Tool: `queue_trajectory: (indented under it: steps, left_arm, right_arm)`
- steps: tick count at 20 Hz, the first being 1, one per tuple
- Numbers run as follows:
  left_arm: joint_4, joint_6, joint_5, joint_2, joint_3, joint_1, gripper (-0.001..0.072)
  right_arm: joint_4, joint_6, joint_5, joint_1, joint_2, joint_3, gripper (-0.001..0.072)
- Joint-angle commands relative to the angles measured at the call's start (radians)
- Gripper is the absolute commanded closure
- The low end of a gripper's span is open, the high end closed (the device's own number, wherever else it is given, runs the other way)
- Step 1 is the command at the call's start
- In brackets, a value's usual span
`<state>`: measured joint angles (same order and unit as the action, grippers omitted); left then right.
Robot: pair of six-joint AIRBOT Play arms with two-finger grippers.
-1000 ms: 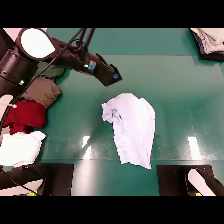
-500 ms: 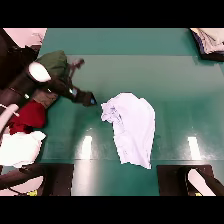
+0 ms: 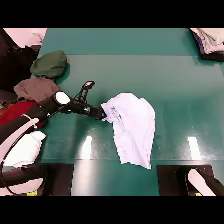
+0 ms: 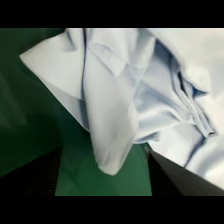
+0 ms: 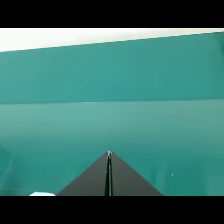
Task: Fold the shirts.
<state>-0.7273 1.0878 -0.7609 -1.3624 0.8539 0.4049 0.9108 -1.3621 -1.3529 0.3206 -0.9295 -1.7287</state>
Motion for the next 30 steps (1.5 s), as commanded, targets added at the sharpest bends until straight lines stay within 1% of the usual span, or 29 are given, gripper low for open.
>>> queue_trajectory:
  steps: [1, 2, 3, 4, 6, 7, 9, 10, 12, 13, 14, 15, 16, 17, 19, 21, 23, 24, 26, 28, 30]
  left_arm:
    - [0.014, -0.013, 0.037, -0.025, -0.006, 0.019, 0.0108]
    - [0.014, -0.012, 0.037, -0.024, 0.003, 0.019, 0.0301]
    - [0.013, -0.013, 0.037, -0.024, 0.014, 0.019, 0.0585]
    - [0.013, -0.014, 0.038, -0.024, 0.031, 0.019, 0.0685]
    - [-0.012, -0.01, -0.008, -0.023, 0.095, 0.016, 0.0687]
    - [-0.066, 0.012, -0.051, -0.017, 0.143, 0.016, 0.0687]
    - [-0.241, 0.081, -0.122, 0.018, 0.248, 0.016, 0.0687]
    - [-0.354, 0.114, -0.155, 0.042, 0.301, 0.016, 0.0687]
    - [-0.52, 0.143, -0.219, 0.091, 0.387, 0.016, 0.0686]
    - [-0.556, 0.143, -0.241, 0.111, 0.416, 0.016, 0.0686]
    - [-0.565, 0.143, -0.256, 0.124, 0.436, 0.016, 0.0686]
    - [-0.561, 0.144, -0.264, 0.133, 0.446, 0.016, 0.0685]
    - [-0.552, 0.145, -0.272, 0.136, 0.448, 0.016, 0.0686]
    - [-0.551, 0.152, -0.281, 0.136, 0.448, 0.016, 0.0685]
    - [-0.551, 0.189, -0.287, 0.135, 0.447, 0.016, 0.0686]
    - [-0.551, 0.196, -0.288, 0.135, 0.447, 0.016, 0.0686]
    - [-0.55, 0.201, -0.288, 0.135, 0.447, 0.016, 0.0686]
    - [-0.55, 0.217, -0.288, 0.135, 0.447, 0.016, 0.0685]
    - [-0.549, 0.233, -0.287, 0.135, 0.447, 0.016, 0.0686]
    - [-0.549, 0.239, -0.288, 0.135, 0.447, 0.016, 0.0686]
    - [-0.548, 0.255, -0.288, 0.135, 0.448, 0.016, 0.0686]
  right_arm:
    - [0.006, 0.0, -0.029, -0.001, -0.001, -0.001, 0.0696]
    - [0.006, 0.0, -0.033, -0.001, -0.001, -0.001, 0.0696]
    - [0.006, 0.0, -0.037, -0.001, 0.0, 0.004, 0.0696]
    - [0.005, 0.0, -0.04, -0.001, 0.005, 0.021, 0.0696]
    - [0.005, 0.0, -0.075, -0.001, 0.023, 0.099, 0.0696]
    - [0.005, -0.001, -0.103, -0.001, 0.037, 0.159, 0.0696]
    - [0.005, -0.004, -0.153, -0.001, 0.084, 0.332, 0.0696]
    - [0.004, -0.011, -0.154, -0.001, 0.114, 0.436, 0.0696]
    - [0.005, -0.012, -0.132, -0.001, 0.188, 0.683, 0.0692]
    - [-0.001, -0.012, -0.121, -0.001, 0.22, 0.802, 0.0576]
    - [-0.012, -0.011, -0.102, -0.001, 0.251, 0.929, 0.0308]
    - [-0.043, -0.011, -0.086, -0.001, 0.277, 1.054, 0.0221]
    - [-0.087, -0.01, -0.084, -0.001, 0.292, 1.162, 0.0231]
    - [-0.137, -0.006, -0.074, -0.001, 0.301, 1.261, 0.0277]
    - [-0.215, 0.014, -0.018, -0.001, 0.314, 1.432, 0.0283]
    - [-0.232, 0.039, 0.045, -0.001, 0.32, 1.52, 0.0285]
    - [-0.229, 0.044, 0.094, -0.001, 0.319, 1.561, 0.0294]
    - [-0.23, 0.045, 0.113, -0.001, 0.318, 1.572, 0.039]
    - [-0.229, 0.068, 0.129, -0.001, 0.288, 1.575, 0.04]
    - [-0.229, 0.094, 0.134, -0.008, 0.217, 1.559, 0.04]
    - [-0.229, 0.118, 0.178, -0.073, 0.13, 1.526, 0.04]
